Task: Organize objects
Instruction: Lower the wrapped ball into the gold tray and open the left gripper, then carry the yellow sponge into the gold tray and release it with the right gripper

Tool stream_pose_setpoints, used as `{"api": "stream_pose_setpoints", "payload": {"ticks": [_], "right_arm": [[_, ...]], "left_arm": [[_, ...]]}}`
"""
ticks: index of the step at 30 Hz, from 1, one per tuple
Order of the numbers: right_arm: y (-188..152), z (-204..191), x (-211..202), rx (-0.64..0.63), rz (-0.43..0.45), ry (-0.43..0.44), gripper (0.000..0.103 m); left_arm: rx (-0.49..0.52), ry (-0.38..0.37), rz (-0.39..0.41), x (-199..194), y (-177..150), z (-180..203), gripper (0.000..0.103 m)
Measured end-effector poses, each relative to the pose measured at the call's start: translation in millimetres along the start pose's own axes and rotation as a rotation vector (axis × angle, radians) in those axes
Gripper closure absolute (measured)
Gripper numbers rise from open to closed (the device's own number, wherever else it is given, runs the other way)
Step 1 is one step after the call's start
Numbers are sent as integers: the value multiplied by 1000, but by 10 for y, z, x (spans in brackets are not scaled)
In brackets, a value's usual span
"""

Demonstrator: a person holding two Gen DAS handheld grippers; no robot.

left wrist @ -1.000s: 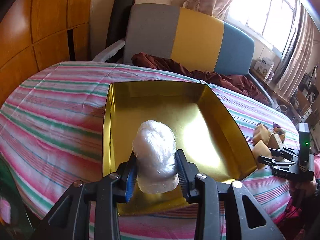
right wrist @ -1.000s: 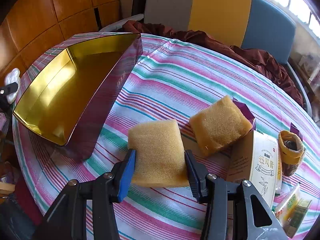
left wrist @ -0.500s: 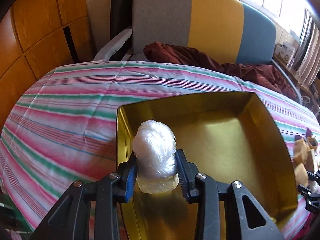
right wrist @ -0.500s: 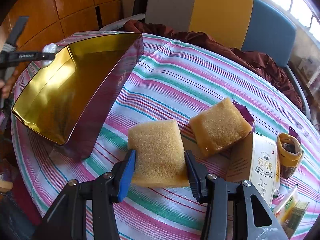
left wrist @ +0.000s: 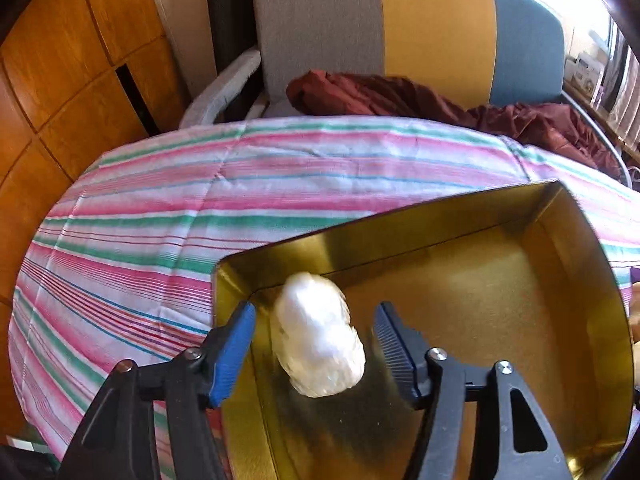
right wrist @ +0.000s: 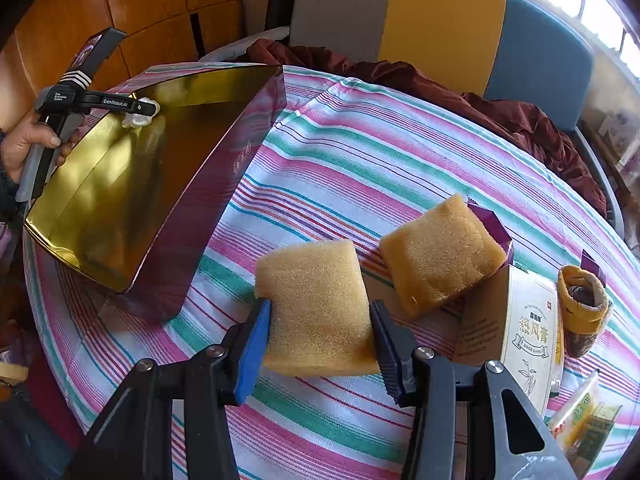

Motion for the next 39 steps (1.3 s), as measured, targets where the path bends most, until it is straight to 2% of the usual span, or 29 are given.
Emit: {"api": "stream_pose_setpoints", "payload": {"ticks": [4,10,15,20,24,27,31,36,39], "right_arm": [[-7,-4,8,-8,-2,-7,53],[-8,-19,19,-18,2,-23,53],[-10,-12,9,-4,9,-24,53],[19,23,-54,67,12,-9,54],[127,-43,-265,127,72,-16,54],[272,-235,-441,141,120,19,54],[539,-752,-477,86,142,108,53],[853,-1450,-91,33,76,210,53],[1050,-1731,290,85,0,253,53]], "left_arm": [[-57,-25,37,-256,-115,-92,40],[-129,-58,90,-772,-584,-182,40],[-184,-129,85,-1076,-1006,-218,40],[-211,-194,59,-1241,-1384,-260,40],[-225,-224,59,-1340,-1601,-286,40],[-257,-247,68,-1385,-1680,-330,41],[-292,-246,59,-1405,-1759,-414,41],[-344,-271,33,-1391,-1876,-535,45],[-347,-257,42,-1401,-1900,-571,46]]}}
Point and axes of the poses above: each gripper's, at about its wrist camera, not at the fingertips, and x roughly the way its jaws point, z to its right, y to its top, the point moved 5 cm from there along x, roughly the way its jaws point, and after that the axes turned 7 degrees about y, right-handed, at the moved point
